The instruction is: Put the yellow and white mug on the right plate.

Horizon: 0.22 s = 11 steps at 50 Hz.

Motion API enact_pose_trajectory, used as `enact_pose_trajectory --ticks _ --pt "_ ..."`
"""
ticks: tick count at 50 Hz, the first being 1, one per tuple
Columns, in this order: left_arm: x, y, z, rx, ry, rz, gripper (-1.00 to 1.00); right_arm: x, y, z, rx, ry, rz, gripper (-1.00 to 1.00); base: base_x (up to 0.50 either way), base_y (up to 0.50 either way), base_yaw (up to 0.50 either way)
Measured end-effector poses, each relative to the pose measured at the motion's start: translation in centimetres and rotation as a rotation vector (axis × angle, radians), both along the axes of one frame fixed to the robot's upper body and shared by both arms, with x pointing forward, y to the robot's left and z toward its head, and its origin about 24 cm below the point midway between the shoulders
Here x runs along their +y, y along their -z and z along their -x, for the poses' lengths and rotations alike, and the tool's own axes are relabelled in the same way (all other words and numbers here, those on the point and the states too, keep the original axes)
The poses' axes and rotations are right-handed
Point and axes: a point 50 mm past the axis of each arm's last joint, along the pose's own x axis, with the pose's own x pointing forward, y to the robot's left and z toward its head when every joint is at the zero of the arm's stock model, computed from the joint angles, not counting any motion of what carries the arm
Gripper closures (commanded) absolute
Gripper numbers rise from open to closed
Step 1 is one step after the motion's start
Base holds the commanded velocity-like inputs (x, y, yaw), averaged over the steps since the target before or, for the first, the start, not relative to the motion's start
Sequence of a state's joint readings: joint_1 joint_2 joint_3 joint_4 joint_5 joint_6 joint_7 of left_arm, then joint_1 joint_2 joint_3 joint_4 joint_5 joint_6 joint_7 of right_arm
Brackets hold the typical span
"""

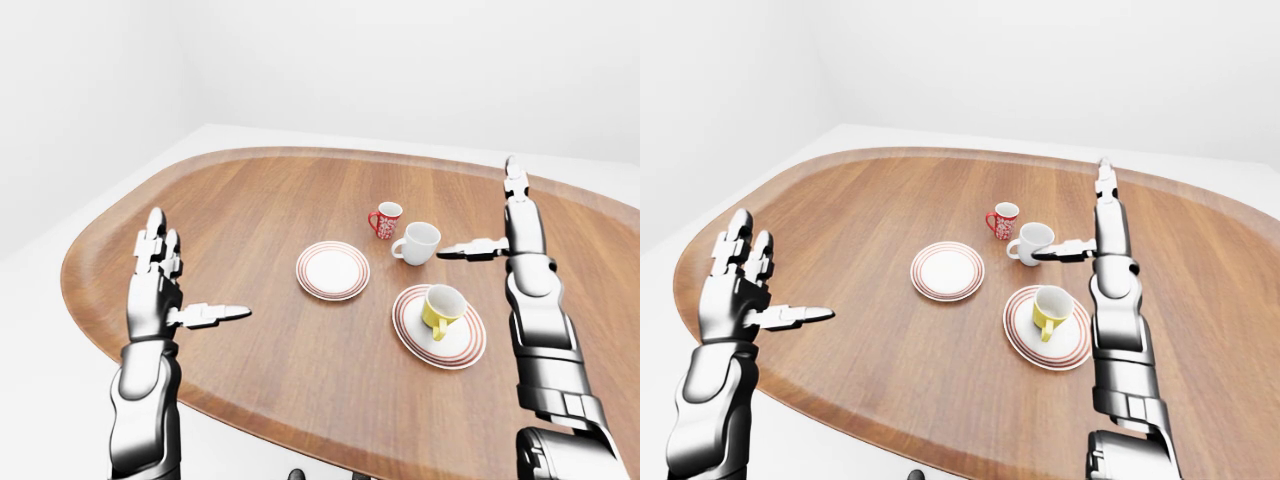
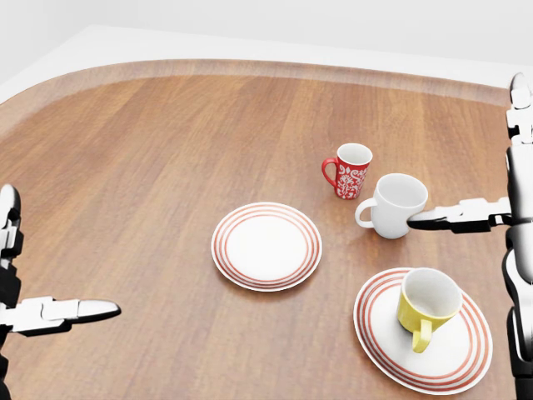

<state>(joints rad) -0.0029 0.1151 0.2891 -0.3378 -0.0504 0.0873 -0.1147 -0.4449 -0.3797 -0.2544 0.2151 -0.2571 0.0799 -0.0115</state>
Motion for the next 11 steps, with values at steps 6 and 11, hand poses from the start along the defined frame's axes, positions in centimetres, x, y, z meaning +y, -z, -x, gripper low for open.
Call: enact_pose_trajectory --ticks 6,11 --pt "0.0 -0.1 0.1 -0.005 0.001 -0.002 -1.00 1.0 -1.7 1.4 -0.086 -0.054 0.014 -1.00 0.00 0.00 0.00" --pt "-0.1 -0.2 0.1 -0.009 0.003 -0.003 -1.00 1.7 -2.9 2.6 -0.148 -0.092 0.028 -1.00 0.00 0.00 0.00"
